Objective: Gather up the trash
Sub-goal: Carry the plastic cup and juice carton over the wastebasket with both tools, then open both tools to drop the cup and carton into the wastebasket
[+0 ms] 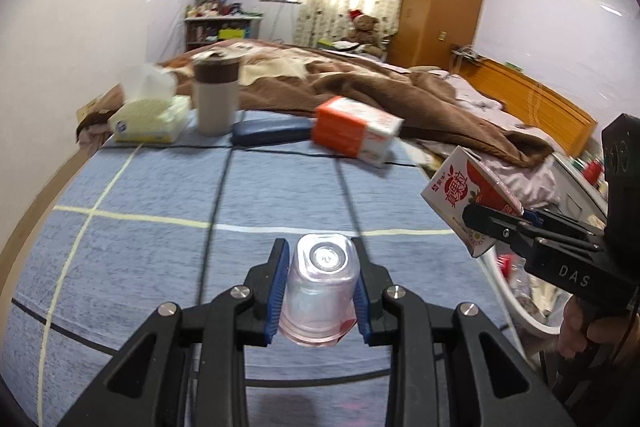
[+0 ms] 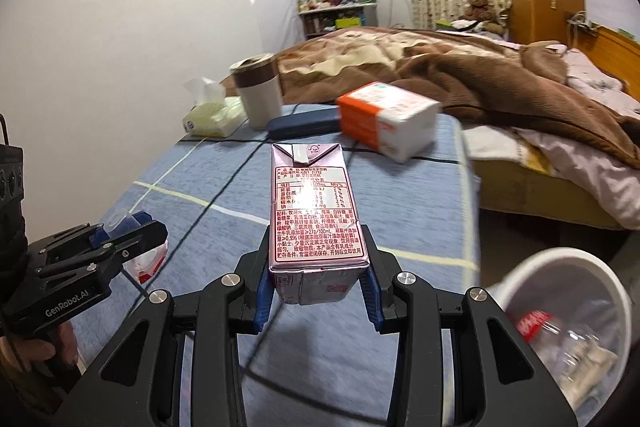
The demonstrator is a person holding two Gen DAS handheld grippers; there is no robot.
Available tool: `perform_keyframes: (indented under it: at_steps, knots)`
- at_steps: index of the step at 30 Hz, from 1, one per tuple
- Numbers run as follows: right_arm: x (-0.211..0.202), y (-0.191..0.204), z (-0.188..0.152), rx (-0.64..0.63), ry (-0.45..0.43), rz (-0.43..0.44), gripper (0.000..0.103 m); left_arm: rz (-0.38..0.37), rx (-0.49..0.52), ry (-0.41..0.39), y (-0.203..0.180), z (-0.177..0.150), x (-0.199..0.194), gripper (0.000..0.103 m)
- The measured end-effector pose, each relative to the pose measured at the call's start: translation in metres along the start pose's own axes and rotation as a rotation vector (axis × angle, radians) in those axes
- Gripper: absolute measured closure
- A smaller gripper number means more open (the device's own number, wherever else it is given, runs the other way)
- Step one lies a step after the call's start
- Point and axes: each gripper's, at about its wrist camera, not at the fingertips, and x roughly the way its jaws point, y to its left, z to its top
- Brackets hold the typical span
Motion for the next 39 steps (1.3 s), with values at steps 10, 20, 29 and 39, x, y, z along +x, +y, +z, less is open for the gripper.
perform_keyframes:
  at_steps: [10, 20, 29, 39]
  knots:
    - [-0.055, -0.062, -0.023, 0.076, -0.032, -0.149, 0.065, -0.148, 0.12, -0.001, -0.09, 0.0, 0.001, 0.072]
    - [-0.09, -0.124, -0.048, 0.173, -0.018, -0.302, 0.065, -0.263, 0.215, 0.05, -0.177, -0.012, 0.019, 0.072]
    - [-0.099, -0.168, -0.07, 0.245, 0.019, -0.397, 0.065, -0.293, 0.314, 0.12, -0.239, -0.027, 0.052, 0.072]
    - [-0.087, -0.196, -0.085, 0.276, 0.088, -0.43, 0.065, -0.294, 0.351, 0.166, -0.271, -0.031, 0.08, 0.072]
